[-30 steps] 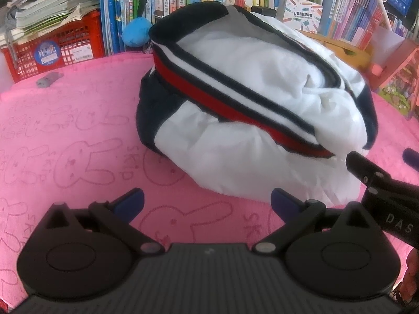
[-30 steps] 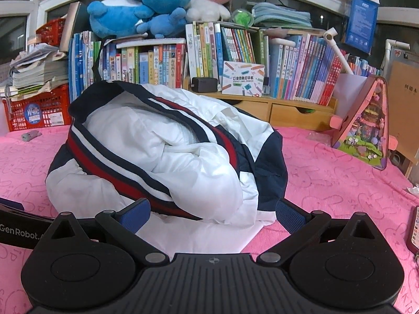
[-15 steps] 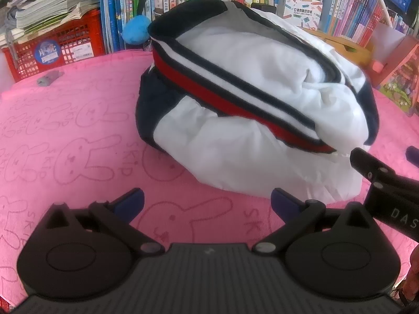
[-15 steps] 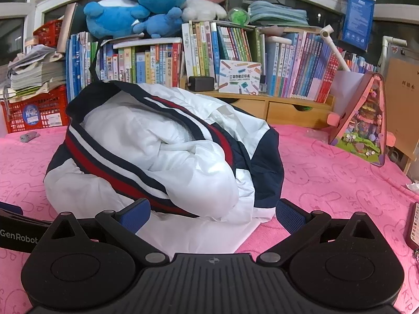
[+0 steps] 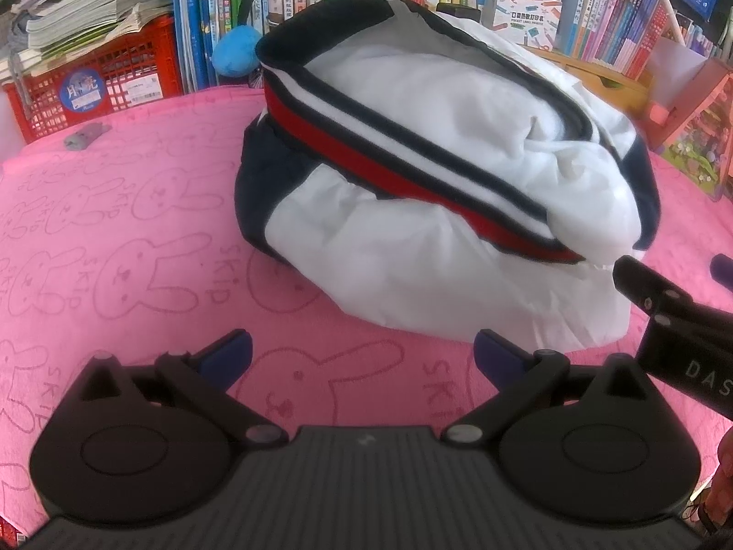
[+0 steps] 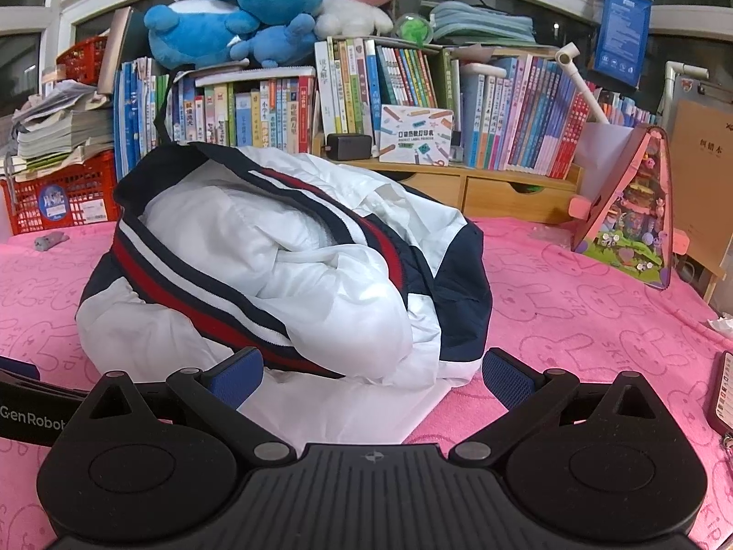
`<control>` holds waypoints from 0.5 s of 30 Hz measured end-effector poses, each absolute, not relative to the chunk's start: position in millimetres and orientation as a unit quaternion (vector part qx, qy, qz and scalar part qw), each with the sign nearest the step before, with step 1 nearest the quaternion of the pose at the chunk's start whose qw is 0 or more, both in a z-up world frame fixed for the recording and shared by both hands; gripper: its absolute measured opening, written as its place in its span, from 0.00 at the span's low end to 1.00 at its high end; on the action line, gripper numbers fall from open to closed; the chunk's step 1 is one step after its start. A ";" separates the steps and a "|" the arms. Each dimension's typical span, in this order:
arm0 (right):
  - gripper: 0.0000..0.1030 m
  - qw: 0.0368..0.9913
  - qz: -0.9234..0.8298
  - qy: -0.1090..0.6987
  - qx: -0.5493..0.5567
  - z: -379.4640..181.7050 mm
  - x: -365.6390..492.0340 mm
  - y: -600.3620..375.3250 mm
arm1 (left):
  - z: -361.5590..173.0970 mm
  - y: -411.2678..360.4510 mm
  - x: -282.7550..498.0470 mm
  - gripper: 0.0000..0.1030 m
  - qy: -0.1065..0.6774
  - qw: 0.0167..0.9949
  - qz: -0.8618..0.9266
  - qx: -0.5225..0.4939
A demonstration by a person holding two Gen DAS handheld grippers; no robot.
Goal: Fold clothes
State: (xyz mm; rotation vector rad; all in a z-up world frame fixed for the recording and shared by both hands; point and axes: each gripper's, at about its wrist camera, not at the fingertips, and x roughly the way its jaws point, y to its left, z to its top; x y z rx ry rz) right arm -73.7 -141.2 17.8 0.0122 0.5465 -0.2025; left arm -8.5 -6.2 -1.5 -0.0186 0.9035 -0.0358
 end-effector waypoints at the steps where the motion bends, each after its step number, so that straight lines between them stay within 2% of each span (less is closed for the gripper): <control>1: 1.00 0.958 -0.100 0.270 0.006 18.0 -73.8 -141.2 | -1.5 -6.2 -8.6 1.00 0.437 0.899 -0.017 -0.009; 15: 1.00 0.957 -0.101 0.270 0.007 18.0 -75.2 -142.5 | -3.8 -7.6 -9.4 1.00 0.439 0.898 -0.025 -0.008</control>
